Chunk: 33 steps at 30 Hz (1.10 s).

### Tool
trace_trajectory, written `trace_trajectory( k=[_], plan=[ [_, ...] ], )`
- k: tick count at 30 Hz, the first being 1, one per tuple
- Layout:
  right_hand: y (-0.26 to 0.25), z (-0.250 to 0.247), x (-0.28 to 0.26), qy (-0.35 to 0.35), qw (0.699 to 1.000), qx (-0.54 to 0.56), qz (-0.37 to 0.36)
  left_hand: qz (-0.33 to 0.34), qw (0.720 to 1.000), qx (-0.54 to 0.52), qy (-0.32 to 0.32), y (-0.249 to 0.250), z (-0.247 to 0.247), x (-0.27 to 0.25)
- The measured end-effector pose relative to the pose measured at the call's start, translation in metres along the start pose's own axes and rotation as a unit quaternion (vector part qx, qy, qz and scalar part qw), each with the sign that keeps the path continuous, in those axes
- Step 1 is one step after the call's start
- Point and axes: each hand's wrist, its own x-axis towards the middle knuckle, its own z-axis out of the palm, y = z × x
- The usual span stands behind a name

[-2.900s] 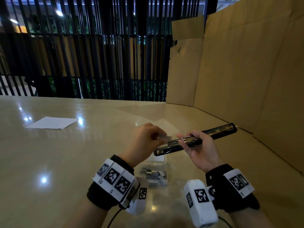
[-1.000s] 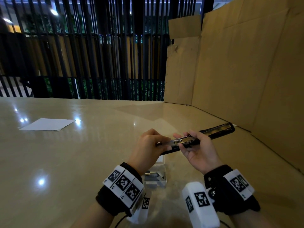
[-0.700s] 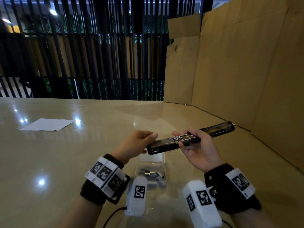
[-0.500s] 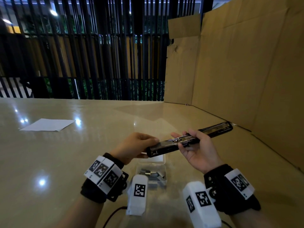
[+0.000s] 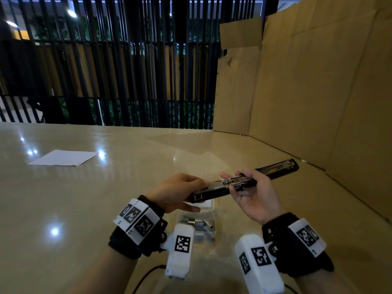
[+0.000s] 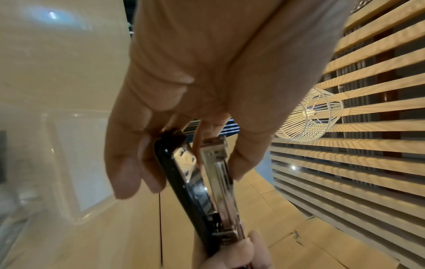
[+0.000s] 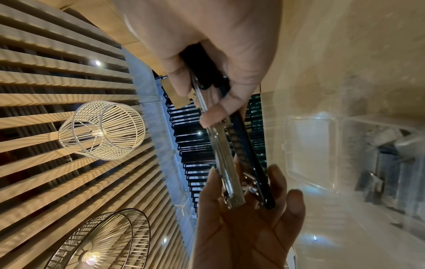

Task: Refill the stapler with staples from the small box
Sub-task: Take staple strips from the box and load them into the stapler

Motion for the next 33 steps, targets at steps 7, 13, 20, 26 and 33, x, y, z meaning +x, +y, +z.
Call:
trace_trajectory(
  k=[7, 13, 20, 26, 33],
  plan=[
    [0.000, 0.002, -0.001, -0.001, 1.000, -0.012, -0.005, -0.009, 1.000, 0.001, 0.012, 0.002, 0.005, -0.001],
    [-0.001, 0.004, -0.005, 0.000, 1.000, -0.013, -0.007, -0.005, 1.000, -0.015, 0.001, 0.004, 0.004, -0.003],
    [0.004, 0.005, -0.004, -0.006, 1.000, -0.030, -0.006, 0.020, 0.996, 0.060, 0.068, -0.004, 0.015, 0.005],
    [0.004, 0.004, -0.003, 0.000, 1.000, -0.027, -0.015, 0.048, 0.991, 0.076, 0.099, -0.004, 0.015, 0.007],
    [0.002, 0.003, -0.001, 0.021, 0.998, -0.021, -0.056, 0.116, 0.958, 0.180, 0.189, 0.001, -0.002, 0.006]
  ],
)
